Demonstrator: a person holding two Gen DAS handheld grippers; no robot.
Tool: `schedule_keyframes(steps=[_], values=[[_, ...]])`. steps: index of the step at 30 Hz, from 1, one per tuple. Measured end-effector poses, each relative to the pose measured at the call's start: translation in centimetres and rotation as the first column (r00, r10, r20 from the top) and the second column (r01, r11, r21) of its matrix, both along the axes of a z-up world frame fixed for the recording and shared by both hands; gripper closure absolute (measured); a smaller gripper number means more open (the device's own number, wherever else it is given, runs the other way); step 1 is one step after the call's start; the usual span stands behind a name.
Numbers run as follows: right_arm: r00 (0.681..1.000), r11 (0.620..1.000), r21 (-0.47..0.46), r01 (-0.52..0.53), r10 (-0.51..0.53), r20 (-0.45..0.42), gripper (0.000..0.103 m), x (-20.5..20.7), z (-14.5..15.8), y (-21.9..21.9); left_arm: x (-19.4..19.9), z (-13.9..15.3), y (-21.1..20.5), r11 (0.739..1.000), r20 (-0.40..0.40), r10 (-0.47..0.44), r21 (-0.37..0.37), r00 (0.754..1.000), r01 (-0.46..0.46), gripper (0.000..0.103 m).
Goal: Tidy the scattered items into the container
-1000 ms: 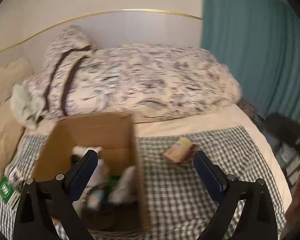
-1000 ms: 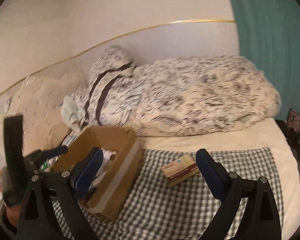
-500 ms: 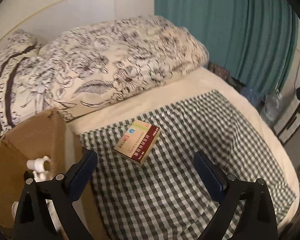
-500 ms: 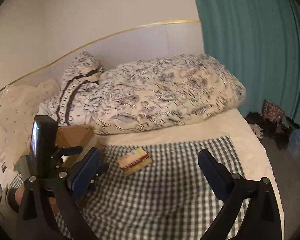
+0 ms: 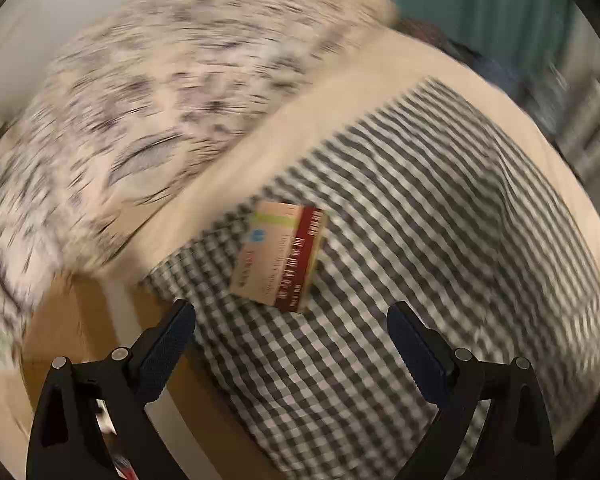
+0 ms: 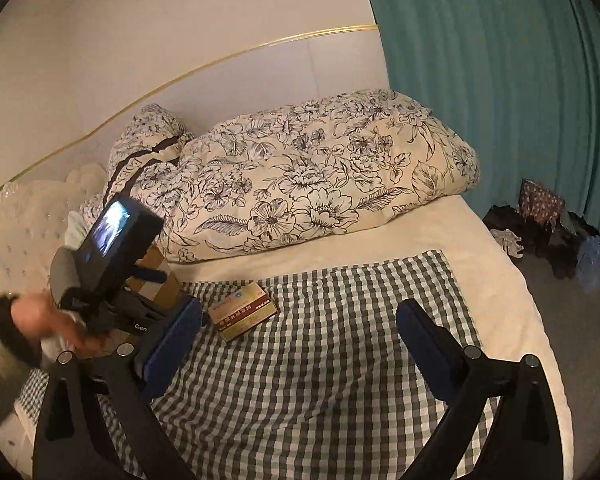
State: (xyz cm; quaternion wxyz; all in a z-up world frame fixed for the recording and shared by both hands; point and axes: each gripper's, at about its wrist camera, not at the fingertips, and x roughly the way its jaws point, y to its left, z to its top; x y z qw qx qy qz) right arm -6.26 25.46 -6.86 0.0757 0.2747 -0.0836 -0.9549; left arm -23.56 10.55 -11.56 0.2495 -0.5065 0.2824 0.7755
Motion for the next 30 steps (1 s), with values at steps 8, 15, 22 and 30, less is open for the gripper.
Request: schedule_keyframes(steps=[8,15,22,30], values=[[1.0,1.0,-0.013,-0.006,0.006,-0.003,0.005,-0.2,0.0,0.3,-5.8,-5.8,3.7,0.977,0.214,-0.103,-0.159,0.971,0.139,0.004],[1.0,0.999,-0.039,0.007,-0.007,0.004,0.005,-0.6,-0.3,1.0,-9.6,-12.1,3.6,0.97,0.314,-0.024,-0.224,0.949,0.099,0.004],[0.999,0.998,-0.064,0.005,-0.002,0.047,0.005,-2.0,-1.4,1.5,-10.8,-14.8,1.8,0.986,0.376,0.049,-0.164,0.925,0.015,0.005],[0.996,0.999,-0.038,-0.014,0.017,0.089,0.005,-2.6,-2.3,0.1,-8.1,-12.4,1.1,0.994,0.321,0.042,-0.111,0.946,-0.007,0.025]])
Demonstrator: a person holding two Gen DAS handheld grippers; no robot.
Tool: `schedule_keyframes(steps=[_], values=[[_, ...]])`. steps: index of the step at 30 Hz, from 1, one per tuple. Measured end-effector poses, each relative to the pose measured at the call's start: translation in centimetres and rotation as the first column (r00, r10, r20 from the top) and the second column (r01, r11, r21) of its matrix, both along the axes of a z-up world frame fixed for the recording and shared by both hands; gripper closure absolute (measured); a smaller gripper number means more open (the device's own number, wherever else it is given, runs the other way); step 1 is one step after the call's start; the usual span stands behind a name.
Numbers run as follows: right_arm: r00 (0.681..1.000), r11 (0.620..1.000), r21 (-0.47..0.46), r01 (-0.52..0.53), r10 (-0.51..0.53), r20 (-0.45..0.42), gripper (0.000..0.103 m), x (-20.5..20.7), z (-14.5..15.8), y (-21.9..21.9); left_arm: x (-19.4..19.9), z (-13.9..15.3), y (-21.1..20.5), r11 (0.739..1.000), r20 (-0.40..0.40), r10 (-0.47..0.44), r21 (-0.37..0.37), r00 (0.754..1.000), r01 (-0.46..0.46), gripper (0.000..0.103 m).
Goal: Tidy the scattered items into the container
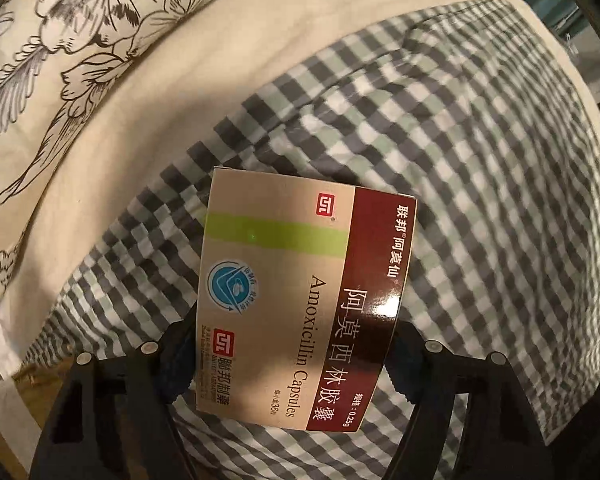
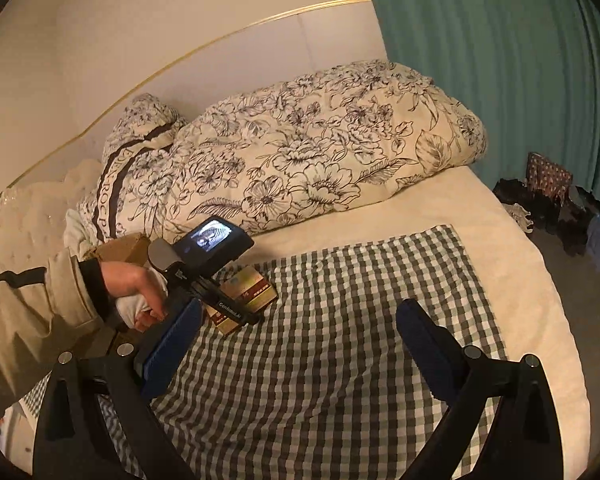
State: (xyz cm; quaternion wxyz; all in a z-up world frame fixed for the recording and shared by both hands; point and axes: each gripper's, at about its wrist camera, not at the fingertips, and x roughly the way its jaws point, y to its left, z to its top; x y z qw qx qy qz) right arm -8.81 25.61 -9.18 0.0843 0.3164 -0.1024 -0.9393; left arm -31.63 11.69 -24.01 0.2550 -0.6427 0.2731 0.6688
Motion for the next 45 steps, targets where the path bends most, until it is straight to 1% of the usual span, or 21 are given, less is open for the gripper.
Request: schedule_keyframes(steps=[2,5,8,10,12,14,15,19,21,23,25,28,29,31,33,37,38,41,44,45], values=[[1.0,1.0,0.014,-0.005,0.005,0.004,0.005,0.3,0.1,-0.5,0.9,0.9,-0.3,1.0,-0.024,0.01,0.014,1.0,-0.01,0.025],[1.0,0.999,0.033,-0.011,0.011,0.004,0.005,0.9,0.5,-1.2,2.6,3.3,-1.1,0.998,-0.068,0.047,0.052,0.997,-0.043,0.025],[1.0,0.999,0.053,-0.005,0.005,-0.004,0.005,1.7,1.3,-2.0,5.0,6.8,-2.3,0.992,-0.116,0.076,0.108,0.99,-0.063,0.025],[1.0,0.998,0.063,0.001,0.001,-0.027,0.005,2.5,2.3,-2.5,7.0,9.4,-3.3,0.986,-0.154,0.097,0.151,0.983,-0.073,0.025],[0.998,0.998,0.064,0.001,0.003,-0.061,0.005,3.6,3.5,-3.1,9.5,12.5,-4.8,0.973,-0.192,0.128,0.213,0.973,-0.086,0.025],[0.996,0.998,0.069,0.001,0.005,-0.092,0.005,4.6,4.8,-3.9,8.8,15.1,-4.4,0.963,-0.224,0.151,0.251,0.963,-0.092,0.025],[0.994,0.998,0.068,-0.001,0.008,-0.106,0.005,5.0,5.4,-4.3,9.7,16.4,-5.0,0.956,-0.242,0.164,0.276,0.956,-0.094,0.025],[0.986,0.997,0.08,-0.018,0.031,-0.164,0.005,6.8,7.4,-6.4,11.9,19.7,-7.3,0.927,-0.297,0.232,0.356,0.926,-0.118,0.025],[0.981,0.994,0.105,-0.016,0.036,-0.19,0.005,7.6,8.3,-7.6,13.4,21.7,-9.1,0.914,-0.341,0.266,0.385,0.902,-0.124,0.025],[0.976,0.993,0.119,-0.009,0.035,-0.217,0.005,8.6,9.2,-8.6,14.4,23.1,-10.9,0.901,-0.371,0.303,0.411,0.878,-0.138,0.025],[0.972,0.994,0.113,-0.003,0.03,-0.234,0.005,9.3,9.9,-9.4,15.9,24.4,-12.6,0.885,-0.395,0.346,0.439,0.851,-0.156,0.025],[0.967,0.996,0.084,-0.006,0.027,-0.253,0.005,10.0,11.1,-10.4,18.2,26.3,-15.1,0.871,-0.458,0.393,0.465,0.797,-0.162,0.025],[0.966,0.997,0.081,-0.009,0.029,-0.257,0.005,10.2,11.6,-10.9,18.9,26.9,-15.6,0.867,-0.47,0.404,0.47,0.785,-0.165,0.025],[0.961,0.996,0.086,-0.017,0.04,-0.275,0.004,10.8,12.3,-12.0,20.0,28.0,-17.4,0.853,-0.491,0.438,0.492,0.753,-0.175,0.025],[0.956,0.995,0.092,-0.025,0.05,-0.289,0.001,11.1,12.9,-13.0,21.1,29.2,-19.3,0.84,-0.513,0.469,0.511,0.719,-0.183,0.025],[0.949,0.994,0.095,-0.059,0.085,-0.303,0.0,11.2,13.8,-15.6,22.7,31.0,-23.0,0.818,-0.539,0.516,0.541,0.666,-0.195,0.025],[0.947,0.993,0.097,-0.071,0.097,-0.306,0.0,11.1,14.0,-16.3,23.0,31.3,-23.7,0.815,-0.543,0.522,0.545,0.657,-0.197,0.025],[0.941,0.988,0.12,-0.095,0.129,-0.314,0.0,11.1,14.4,-18.6,24.0,32.0,-25.8,0.805,-0.562,0.547,0.555,0.621,-0.208,0.025],[0.937,0.983,0.139,-0.122,0.16,-0.311,0.0,10.8,14.6,-20.7,24.2,32.4,-28.0,0.8,-0.582,0.568,0.557,0.582,-0.224,0.025],[0.935,0.981,0.143,-0.13,0.17,-0.31,0.0,10.6,14.6,-21.2,24.2,32.4,-28.5,0.798,-0.583,0.572,0.558,0.577,-0.229,0.025]])
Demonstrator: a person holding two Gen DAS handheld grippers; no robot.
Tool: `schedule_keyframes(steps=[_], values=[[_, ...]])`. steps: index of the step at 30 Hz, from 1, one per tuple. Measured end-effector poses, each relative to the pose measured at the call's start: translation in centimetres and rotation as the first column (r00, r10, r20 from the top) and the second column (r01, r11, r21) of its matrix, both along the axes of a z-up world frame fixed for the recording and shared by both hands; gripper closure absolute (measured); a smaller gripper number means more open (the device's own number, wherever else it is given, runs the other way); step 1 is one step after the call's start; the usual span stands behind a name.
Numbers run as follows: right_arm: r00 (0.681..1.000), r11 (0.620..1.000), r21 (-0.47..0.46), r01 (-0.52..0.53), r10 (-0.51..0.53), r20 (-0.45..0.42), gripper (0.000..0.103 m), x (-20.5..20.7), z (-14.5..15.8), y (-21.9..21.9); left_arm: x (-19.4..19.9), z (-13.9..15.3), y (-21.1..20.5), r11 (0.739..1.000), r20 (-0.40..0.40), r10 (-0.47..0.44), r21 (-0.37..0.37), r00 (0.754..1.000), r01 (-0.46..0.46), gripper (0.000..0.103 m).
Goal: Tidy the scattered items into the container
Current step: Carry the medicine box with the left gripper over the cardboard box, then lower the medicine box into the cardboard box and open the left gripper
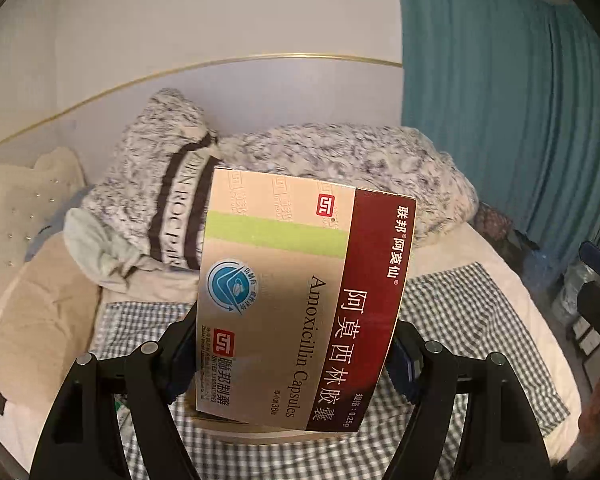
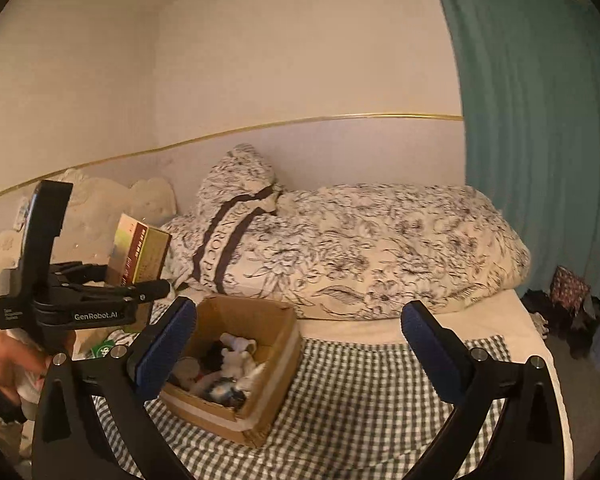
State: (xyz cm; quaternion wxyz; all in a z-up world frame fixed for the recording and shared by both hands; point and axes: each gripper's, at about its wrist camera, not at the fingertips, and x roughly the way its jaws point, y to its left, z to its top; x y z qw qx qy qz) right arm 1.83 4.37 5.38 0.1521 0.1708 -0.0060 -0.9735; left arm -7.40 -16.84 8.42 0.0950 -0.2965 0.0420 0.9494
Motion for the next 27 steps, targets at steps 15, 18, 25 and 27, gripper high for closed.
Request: schedule_keyframes(steps=[15,18,25,27], values=[[0.991,0.989,0.066,-0.13,0.128,0.043,0.0,-3.6,-1.8,-8.3,-2.0,-3.0,-5.3,0.992,0.064,0.11,0.05,0.992,-0.113,0.024],[0.99,0.989,0.061,-0.135,0.132,0.055,0.0,-4.9,-2.5,-9.8,-3.0,-4.3,-6.0,0.991,0.091,0.12,0.057,0.989,-0.125,0.024],[0.988,0.991,0.065,-0.115,0.107,0.11,0.0,-8.4,-4.9,-11.8,-5.9,-8.3,-6.5,0.988,0.177,0.138,0.048,0.975,-0.148,0.024],[0.987,0.991,0.075,-0.111,0.101,0.127,0.0,-9.3,-5.9,-11.9,-6.9,-9.7,-6.6,0.987,0.211,0.141,0.045,0.967,-0.153,0.024]])
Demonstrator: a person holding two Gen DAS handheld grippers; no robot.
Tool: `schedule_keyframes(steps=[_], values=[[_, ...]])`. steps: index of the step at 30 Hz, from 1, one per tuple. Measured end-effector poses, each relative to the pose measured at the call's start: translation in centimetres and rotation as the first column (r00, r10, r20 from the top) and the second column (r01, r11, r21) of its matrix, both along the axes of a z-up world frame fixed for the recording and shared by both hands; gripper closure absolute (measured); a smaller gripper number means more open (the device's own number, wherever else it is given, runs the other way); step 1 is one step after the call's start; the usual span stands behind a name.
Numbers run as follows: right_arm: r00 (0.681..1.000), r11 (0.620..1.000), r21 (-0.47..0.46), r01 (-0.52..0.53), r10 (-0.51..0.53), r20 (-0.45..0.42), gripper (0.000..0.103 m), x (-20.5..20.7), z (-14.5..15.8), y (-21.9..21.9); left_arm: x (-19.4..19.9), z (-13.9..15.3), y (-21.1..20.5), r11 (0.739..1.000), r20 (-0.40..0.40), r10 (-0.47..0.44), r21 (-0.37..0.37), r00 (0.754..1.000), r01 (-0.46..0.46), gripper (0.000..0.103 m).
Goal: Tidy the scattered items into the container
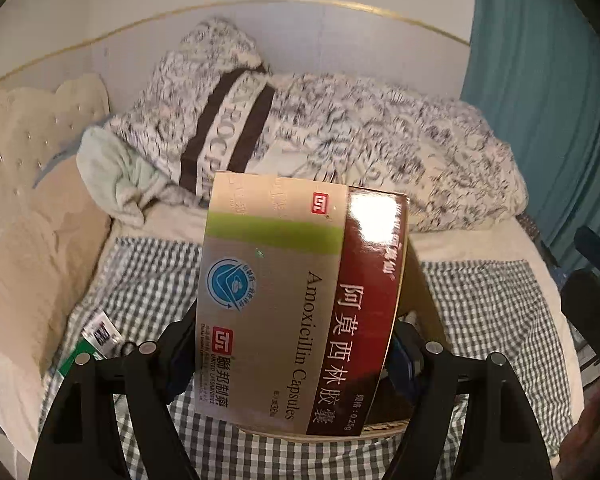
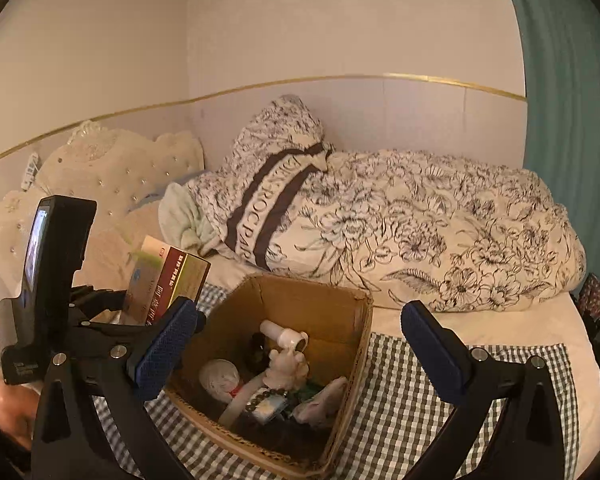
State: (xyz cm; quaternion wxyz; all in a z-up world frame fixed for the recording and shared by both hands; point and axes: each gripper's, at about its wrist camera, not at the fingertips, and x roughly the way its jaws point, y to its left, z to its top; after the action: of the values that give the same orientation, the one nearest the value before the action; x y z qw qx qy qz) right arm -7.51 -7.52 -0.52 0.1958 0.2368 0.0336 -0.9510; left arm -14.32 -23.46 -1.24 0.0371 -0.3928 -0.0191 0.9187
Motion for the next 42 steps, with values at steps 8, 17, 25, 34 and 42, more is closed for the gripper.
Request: schedule_keyframes(steps=[8,17,25,34,42], values=[[0.987,1.0,0.01,0.023,-0.024,0.158,0.0,-4.4,-5.3,0.6,-3.4,-4.5,0.3,1.0,0.092,0.01,-0.017,0.996,-0.009,0.024],[0.981,1.0,0.022,0.003,-0.007,0.193,0.0,-6.6,-8.1,0.5,-5.0,-6.5,0.6,0.999,0.125,0.027,-0.032,0.992,-0.023,0.024],[0.985,1.0,0.005,-0.008,0.007,0.174,0.0,-6.0,-7.5,0.8,-4.2,-5.0,0.6,0.998,0.09,0.049,-0.03,0.995,-0.047,0.023],[0.998,1.0,0.006,-0.026,0.026,0.049,0.0,-1.5,-2.2,1.5,-0.9,-0.4,2.1,0.999,-0.001,0.042,-0.029,0.999,-0.042,0.009],[0.999,1.0,-0.019,-0.021,0.02,-0.042,0.0,3.5,1.9,3.8,2.5,3.0,4.3,0.999,-0.026,0.039,-0.007,0.999,-0.039,0.0]])
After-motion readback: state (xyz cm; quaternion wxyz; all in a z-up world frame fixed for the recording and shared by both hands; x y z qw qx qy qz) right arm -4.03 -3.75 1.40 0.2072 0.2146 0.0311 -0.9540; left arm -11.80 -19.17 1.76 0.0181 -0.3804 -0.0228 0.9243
